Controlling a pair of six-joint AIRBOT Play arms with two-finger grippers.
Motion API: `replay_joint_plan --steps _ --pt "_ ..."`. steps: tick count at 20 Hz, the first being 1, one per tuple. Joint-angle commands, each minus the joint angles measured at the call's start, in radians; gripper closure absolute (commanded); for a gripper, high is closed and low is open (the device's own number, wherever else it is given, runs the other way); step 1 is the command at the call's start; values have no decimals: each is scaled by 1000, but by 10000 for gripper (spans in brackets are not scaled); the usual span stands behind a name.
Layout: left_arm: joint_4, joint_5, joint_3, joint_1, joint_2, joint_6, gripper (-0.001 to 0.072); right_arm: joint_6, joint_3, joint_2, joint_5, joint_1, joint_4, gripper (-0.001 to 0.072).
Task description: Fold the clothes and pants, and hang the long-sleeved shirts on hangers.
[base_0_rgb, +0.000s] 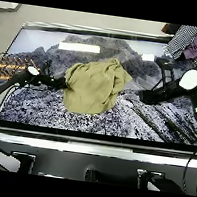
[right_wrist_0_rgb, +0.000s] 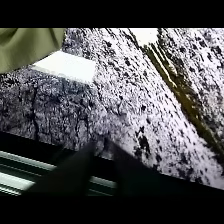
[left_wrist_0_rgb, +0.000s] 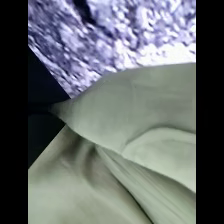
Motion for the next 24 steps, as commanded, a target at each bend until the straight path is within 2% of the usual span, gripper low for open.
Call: replay_joint_plan --steps 1,2,5,9,11,13,16,17,18,19,20,21,24 --pt "-11 -7 10 -7 -10 6 687 73 -70 -37 -31 1 22 95" --pt "-11 -7 10 -6 -5 6 687 87 -117 -56 -72 1 71 16" --pt "-11 -7 10 -6 11 6 687 33 -250 -147 -303 1 370 19" --pt "-11 -8 10 -7 19 6 687 -167 -292 -327 -528 1 704 19" --pt "-11 -10 10 -7 19 6 688 -269 -292 -412 -563 1 843 20" --pt "-11 -21 10 -7 19 6 688 -324 -292 -477 -551 1 926 21" --pt "-11 -35 10 -7 19 6 687 -329 -292 -521 -542 16 935 32" --pt "-11 -39 10 -7 20 6 687 -329 -292 -526 -545 32 935 60" --pt "-11 -45 10 -7 23 6 688 -332 -291 -525 -550 45 934 182" --pt "-10 -51 10 -6 31 7 688 -337 -290 -517 -549 57 937 511" --pt "-10 -51 10 -5 47 7 689 -343 -285 -495 -554 56 935 645" --pt "-8 -48 17 -1 73 7 690 -345 -273 -463 -566 53 929 686" --pt "15 -48 112 27 186 7 691 -295 -121 -324 -570 2 813 687"
